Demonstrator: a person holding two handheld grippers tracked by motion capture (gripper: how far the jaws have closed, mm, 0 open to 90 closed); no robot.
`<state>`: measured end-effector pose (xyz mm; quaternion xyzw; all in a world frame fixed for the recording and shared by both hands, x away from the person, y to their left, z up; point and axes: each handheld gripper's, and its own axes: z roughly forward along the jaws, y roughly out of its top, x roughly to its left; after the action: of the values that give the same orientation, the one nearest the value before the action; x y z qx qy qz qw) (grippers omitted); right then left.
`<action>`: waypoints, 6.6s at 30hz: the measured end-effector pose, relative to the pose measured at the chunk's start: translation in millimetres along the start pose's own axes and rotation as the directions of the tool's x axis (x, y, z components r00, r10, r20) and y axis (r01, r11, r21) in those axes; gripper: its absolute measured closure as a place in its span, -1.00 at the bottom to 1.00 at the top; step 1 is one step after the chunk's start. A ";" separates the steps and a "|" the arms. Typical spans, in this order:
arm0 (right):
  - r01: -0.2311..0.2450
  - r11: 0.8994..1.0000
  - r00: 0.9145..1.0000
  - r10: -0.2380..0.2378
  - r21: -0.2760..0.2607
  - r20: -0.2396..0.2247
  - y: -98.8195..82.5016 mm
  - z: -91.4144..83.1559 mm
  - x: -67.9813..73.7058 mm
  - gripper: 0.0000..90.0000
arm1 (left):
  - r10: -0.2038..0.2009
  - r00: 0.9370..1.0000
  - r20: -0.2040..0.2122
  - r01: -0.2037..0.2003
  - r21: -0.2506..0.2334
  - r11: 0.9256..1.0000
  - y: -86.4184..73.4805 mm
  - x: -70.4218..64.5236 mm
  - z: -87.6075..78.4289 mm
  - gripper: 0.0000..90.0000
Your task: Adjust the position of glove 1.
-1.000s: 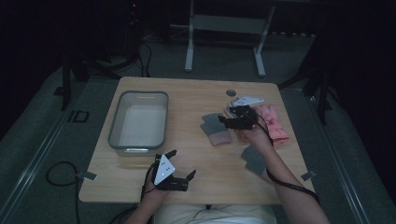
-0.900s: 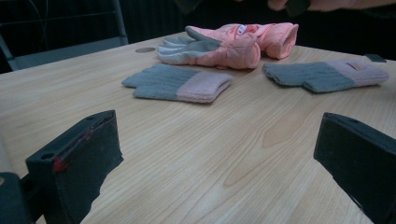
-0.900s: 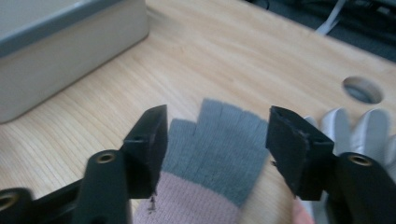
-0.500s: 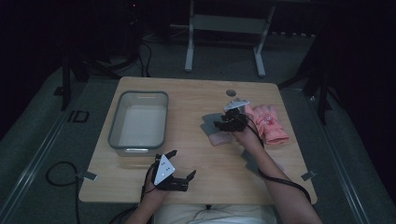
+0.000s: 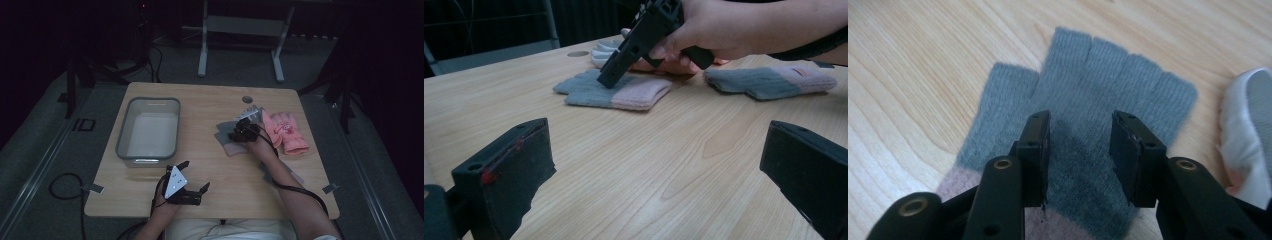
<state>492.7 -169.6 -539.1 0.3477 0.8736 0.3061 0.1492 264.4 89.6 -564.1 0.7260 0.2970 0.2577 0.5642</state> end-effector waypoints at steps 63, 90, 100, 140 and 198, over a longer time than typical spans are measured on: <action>-0.372 0.914 0.919 0.387 -0.160 0.071 -59.1 -83.9 121.1 0.89 | 0.017 1.000 -0.008 -0.017 0.000 1.000 0.0 -2.3 -0.3 -0.99; -0.310 0.928 0.941 0.330 -0.207 0.070 -66.8 -86.6 97.3 0.45 | 0.023 1.000 -0.004 -0.023 0.006 1.000 0.3 -2.5 0.2 -0.99; -0.213 0.956 0.973 0.225 -0.201 0.041 -84.5 -117.8 48.7 0.41 | 0.025 1.000 -0.006 -0.025 0.006 1.000 0.3 -3.1 0.3 -1.00; -0.058 0.998 0.998 0.058 -0.013 -0.030 -167.8 -136.1 -15.6 0.86 | 0.019 1.000 -0.021 -0.019 0.005 1.000 0.1 -3.3 0.0 -0.99; -0.573 0.756 0.720 0.649 -0.316 0.245 -164.2 -118.3 59.3 0.84 | 0.024 1.000 -0.016 -0.024 -0.003 1.000 -0.3 -4.8 -1.0 -1.00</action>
<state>309.5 -272.8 -556.0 0.6466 0.6299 0.3669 0.2247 260.3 86.9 -564.3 0.7264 0.2925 0.2706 0.5599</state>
